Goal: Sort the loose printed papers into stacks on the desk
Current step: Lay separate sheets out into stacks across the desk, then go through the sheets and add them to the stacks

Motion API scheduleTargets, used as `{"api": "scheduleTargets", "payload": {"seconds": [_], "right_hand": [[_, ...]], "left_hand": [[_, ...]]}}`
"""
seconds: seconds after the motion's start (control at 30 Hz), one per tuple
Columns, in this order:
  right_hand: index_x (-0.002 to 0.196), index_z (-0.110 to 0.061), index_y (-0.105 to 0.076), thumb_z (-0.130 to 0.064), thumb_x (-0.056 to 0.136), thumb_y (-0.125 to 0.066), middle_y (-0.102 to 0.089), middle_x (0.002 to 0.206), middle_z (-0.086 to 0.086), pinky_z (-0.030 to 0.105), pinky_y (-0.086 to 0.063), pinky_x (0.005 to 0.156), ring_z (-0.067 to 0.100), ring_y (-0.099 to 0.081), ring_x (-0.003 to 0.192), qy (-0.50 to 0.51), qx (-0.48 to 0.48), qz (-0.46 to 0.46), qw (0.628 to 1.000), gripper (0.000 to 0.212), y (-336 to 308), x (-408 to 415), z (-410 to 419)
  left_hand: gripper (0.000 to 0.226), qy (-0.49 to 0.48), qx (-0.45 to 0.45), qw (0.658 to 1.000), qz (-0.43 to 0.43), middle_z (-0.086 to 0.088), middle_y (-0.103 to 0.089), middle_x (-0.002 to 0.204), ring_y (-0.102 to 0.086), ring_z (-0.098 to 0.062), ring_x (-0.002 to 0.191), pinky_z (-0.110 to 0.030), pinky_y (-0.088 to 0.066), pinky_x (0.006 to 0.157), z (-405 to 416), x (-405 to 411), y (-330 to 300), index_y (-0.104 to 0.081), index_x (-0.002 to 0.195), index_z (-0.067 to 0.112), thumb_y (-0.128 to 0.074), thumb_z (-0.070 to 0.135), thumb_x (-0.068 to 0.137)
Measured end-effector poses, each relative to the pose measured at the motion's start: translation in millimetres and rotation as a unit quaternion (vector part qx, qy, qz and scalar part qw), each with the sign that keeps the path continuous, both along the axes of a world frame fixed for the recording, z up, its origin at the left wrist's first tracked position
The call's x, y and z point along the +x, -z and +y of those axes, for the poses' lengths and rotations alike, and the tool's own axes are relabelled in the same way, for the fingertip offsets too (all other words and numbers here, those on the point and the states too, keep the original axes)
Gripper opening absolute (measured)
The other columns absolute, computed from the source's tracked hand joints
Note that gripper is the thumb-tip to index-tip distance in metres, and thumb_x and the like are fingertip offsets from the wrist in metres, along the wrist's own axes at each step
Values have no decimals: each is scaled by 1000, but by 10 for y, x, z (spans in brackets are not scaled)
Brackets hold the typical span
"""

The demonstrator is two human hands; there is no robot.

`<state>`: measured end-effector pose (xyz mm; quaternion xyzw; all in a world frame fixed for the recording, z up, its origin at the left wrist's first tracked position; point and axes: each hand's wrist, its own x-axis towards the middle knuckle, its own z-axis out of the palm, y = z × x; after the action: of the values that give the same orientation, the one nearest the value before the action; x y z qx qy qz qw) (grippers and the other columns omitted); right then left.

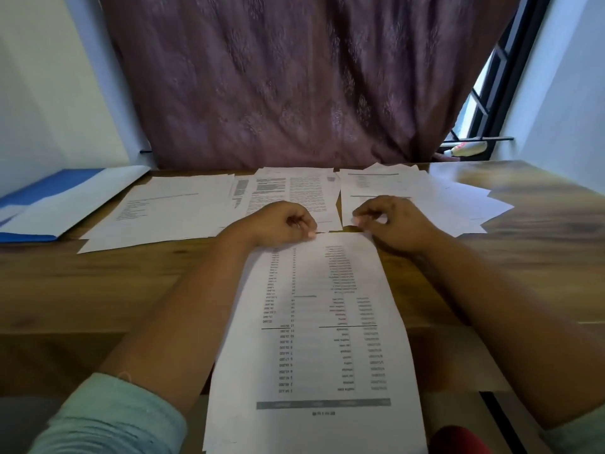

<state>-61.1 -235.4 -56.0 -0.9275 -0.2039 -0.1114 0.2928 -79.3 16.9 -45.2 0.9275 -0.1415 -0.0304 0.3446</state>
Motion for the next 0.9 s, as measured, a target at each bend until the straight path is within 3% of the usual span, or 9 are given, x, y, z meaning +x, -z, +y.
{"api": "scheduleTargets", "payload": {"seconds": [0.1,0.2,0.33,0.5,0.73,0.9], "right_hand": [[124,-27,-62,-64,70,-72,-54,120,-11,28,-45,91,12,-53,109,-27,-83,74,993,66,-6,-75,140],[117,-25,-66,-60,62,-78,-58,127,-4,31,-49,94,16,-55,110,-30,-67,90,993,67,-25,-70,126],[111,-27,-67,-69,52,-70,-60,121,-4,32,-50,92,16,-55,107,-37,-80,77,993,72,1,-49,125],[111,-25,-69,-77,46,-63,-63,116,-4,36,-51,95,16,-58,108,-48,-80,69,993,84,-13,-74,124],[128,-27,-57,-60,72,-72,-50,140,-2,33,-43,99,18,-50,117,-40,-131,97,986,66,-28,-53,147],[127,-24,-53,-58,73,-73,-49,140,0,32,-39,96,22,-48,122,-33,-167,145,975,66,-83,-23,183]], "left_hand": [[18,-34,-58,997,-22,1,-68,112,-61,-14,103,-11,-46,79,115,42,1,-72,109,19,-68,14,91],[21,-52,-67,996,-20,2,-68,104,-62,-13,94,-12,-49,76,180,25,-17,-72,107,18,-75,17,86],[42,-42,15,998,36,9,-66,102,-61,-8,92,-18,-47,73,217,-24,-34,-70,107,26,-86,40,71],[45,-29,48,998,38,10,-61,106,-57,-8,93,-16,-44,68,225,-26,-17,-67,110,27,-86,38,71],[48,-5,59,995,83,7,-63,109,-58,-11,100,-24,-49,87,193,-67,-54,-65,115,22,-85,35,73],[41,-1,65,995,80,10,-62,107,-58,-11,101,-22,-48,80,164,-130,-72,-62,113,23,-82,32,78]]}}
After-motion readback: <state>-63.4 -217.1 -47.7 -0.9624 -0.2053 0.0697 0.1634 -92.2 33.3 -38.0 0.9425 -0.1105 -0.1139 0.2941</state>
